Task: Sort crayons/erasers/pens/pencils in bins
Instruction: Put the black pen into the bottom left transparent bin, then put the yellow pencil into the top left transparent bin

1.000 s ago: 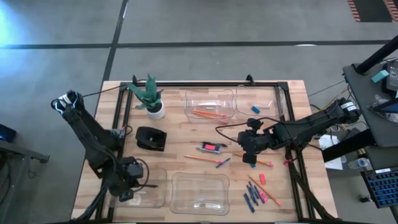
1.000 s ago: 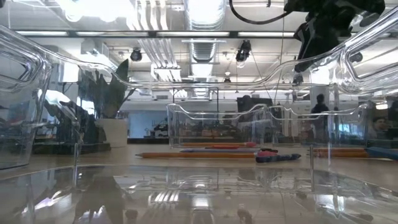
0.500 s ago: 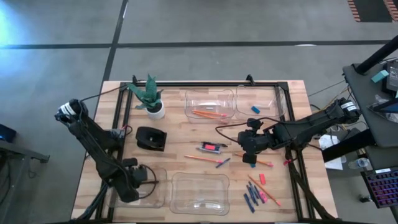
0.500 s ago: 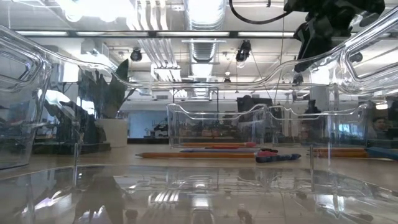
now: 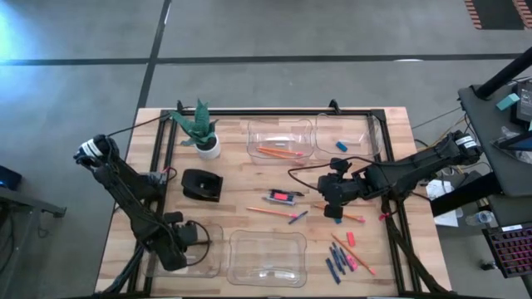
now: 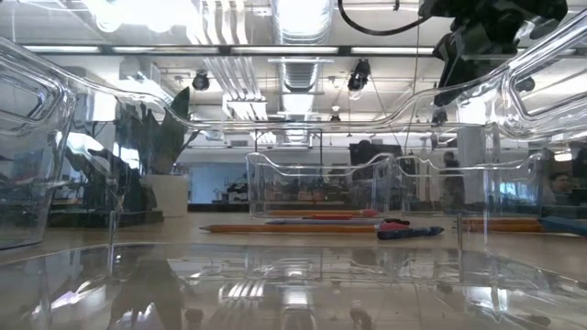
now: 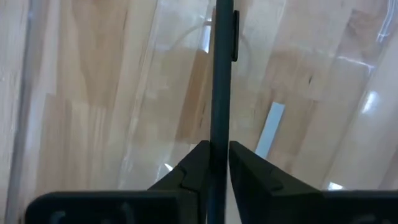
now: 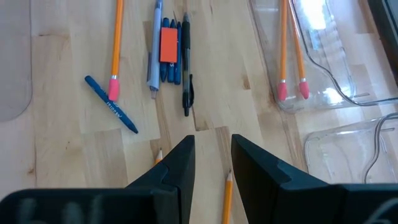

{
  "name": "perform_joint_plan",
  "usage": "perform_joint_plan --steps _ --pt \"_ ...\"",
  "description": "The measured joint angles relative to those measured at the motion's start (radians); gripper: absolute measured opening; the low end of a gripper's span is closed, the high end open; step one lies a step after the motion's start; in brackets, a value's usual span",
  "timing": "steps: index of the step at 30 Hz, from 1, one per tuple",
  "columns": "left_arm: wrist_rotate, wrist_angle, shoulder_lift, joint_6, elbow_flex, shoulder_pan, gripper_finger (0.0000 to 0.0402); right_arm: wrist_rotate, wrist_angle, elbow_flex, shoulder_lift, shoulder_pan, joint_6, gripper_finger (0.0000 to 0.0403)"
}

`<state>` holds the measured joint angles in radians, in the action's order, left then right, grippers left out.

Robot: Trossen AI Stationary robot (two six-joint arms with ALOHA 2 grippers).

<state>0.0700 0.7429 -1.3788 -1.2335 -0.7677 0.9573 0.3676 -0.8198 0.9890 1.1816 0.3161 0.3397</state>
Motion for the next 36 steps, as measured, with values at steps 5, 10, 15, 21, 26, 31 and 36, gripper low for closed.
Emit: perform_joint_plan --steps 5,10,15,21,26,31,36 --pt "-0.014 -0.001 0.01 -0.012 -0.002 0.0 0.01 0.0 0.002 0.0 0.0 0.0 0.0 0.0095" --pt "-0.065 0.001 0.04 -0.061 -0.002 -0.001 0.0124 0.0 0.004 0.0 0.0 0.0 0.0 0.0095" --pt "-0.068 0.0 0.1 -0.175 -0.002 -0.002 0.0124 0.0 0.014 0.0 0.0 0.0 0.0 0.0095" --pt "-0.066 -0.002 0.206 -0.175 -0.002 -0.028 0.0125 0.0 0.019 0.0 0.0 0.0 0.0 0.0095" --pt "0.016 -0.084 0.312 -0.131 -0.002 -0.082 0.0125 0.0 0.027 0.0 0.0 0.0 -0.2 0.0095" --pt "0.203 -0.296 0.388 0.142 -0.003 -0.134 0.0125 0.0 0.053 0.0 0.0 0.0 -0.447 0.0095" --pt "0.448 -0.584 0.415 0.622 -0.003 -0.206 0.0125 0.0 0.147 0.0 0.0 0.0 -0.363 0.0095"
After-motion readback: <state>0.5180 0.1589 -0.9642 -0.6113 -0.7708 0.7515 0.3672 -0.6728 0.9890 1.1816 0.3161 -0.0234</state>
